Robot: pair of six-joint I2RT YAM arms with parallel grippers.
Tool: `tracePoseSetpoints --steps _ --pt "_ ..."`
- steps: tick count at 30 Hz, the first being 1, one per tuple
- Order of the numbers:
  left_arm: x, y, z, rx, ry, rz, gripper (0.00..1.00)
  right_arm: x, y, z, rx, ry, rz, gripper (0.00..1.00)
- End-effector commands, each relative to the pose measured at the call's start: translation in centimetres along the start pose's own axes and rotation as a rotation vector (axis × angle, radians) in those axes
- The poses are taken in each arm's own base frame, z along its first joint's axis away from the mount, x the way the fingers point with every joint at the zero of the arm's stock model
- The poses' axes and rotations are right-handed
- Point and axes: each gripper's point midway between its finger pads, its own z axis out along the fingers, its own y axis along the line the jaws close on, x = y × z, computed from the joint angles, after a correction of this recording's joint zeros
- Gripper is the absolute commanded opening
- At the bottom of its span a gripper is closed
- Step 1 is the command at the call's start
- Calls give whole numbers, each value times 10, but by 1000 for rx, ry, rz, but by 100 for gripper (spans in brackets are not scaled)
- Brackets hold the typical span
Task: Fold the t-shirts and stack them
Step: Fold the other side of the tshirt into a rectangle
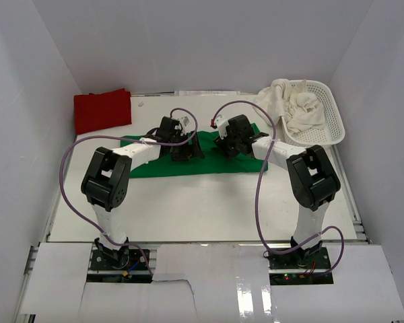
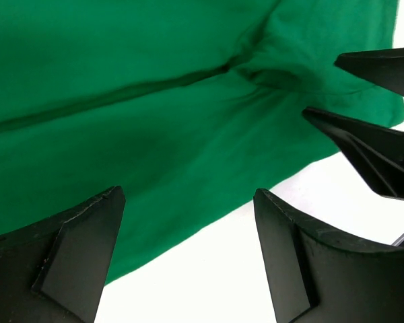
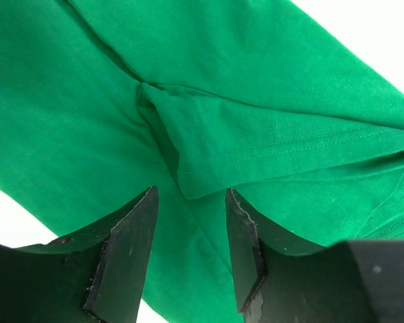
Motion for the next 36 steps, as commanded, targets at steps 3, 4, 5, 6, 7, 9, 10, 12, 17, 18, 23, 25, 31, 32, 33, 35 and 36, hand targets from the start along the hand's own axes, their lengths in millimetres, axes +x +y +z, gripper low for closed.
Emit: tracePoseSetpoints --steps 3,4,5,6,7,9,10,12,17,18,23,25,31,32,33,35,36 --pt "3 21 -5 12 6 -113 87 -21 -8 5 13 -50 -16 50" --pt "3 22 -5 11 5 -111 87 -22 -8 6 12 -50 -18 49" --pt "4 24 -5 7 7 -112 87 -22 -8 7 12 -49 -18 49" --pt "5 26 -3 3 12 -116 87 -25 -8 8 12 -53 -19 47" --pt "7 27 -2 3 17 -120 87 -23 -8 11 9 -46 -17 46" --pt "10 30 0 5 27 -131 87 -26 -10 12 12 -50 -18 44" --pt "12 31 1 6 32 -138 87 -25 -9 13 10 -48 -17 42" --pt "17 34 2 4 39 -143 87 -28 -12 15 21 -54 -18 39" --pt "24 39 2 -8 47 -144 87 -30 -17 19 37 -47 -22 21" --pt "25 39 2 -9 48 -146 86 -29 -17 22 38 -41 -23 18" --pt "28 40 1 -9 54 -144 86 -42 -19 27 33 -58 -24 16" --pt "29 40 1 -8 58 -145 86 -46 -20 29 30 -60 -26 18" --pt "29 39 -1 0 58 -144 86 -64 -33 41 55 -72 -77 18" --pt "32 39 -1 1 64 -144 86 -70 -37 44 67 -78 -84 18" --pt "31 39 -1 1 63 -145 86 -72 -40 45 75 -79 -89 19" --pt "32 40 -1 2 64 -145 86 -73 -42 50 82 -72 -97 18" --pt "33 40 -1 3 66 -146 86 -79 -44 51 85 -85 -100 19"
